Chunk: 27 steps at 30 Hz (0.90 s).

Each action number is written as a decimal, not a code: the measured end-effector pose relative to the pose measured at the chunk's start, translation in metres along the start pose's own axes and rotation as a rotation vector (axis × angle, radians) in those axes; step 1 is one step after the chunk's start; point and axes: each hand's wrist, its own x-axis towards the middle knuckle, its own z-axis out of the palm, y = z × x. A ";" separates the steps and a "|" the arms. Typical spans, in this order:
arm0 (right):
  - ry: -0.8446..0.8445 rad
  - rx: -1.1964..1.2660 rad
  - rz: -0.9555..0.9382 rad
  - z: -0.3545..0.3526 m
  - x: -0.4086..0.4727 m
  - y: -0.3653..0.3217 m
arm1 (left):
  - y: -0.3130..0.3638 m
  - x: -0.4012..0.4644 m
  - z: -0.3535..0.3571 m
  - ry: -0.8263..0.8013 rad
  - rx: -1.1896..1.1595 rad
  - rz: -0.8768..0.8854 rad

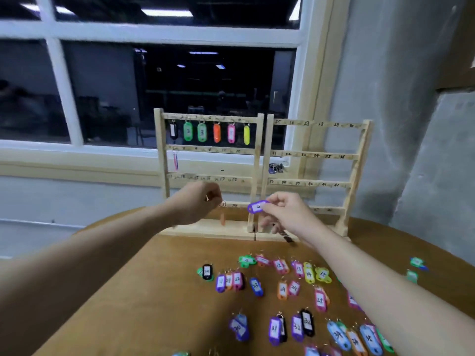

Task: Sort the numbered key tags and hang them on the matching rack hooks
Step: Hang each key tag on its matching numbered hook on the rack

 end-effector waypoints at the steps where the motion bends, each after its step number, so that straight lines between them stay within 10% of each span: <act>1: -0.023 0.015 0.016 0.013 0.002 -0.007 | -0.012 -0.005 -0.007 0.019 0.003 -0.025; 27: 0.035 -0.164 -0.207 0.118 0.126 -0.056 | -0.115 0.090 -0.057 0.527 -0.264 -0.239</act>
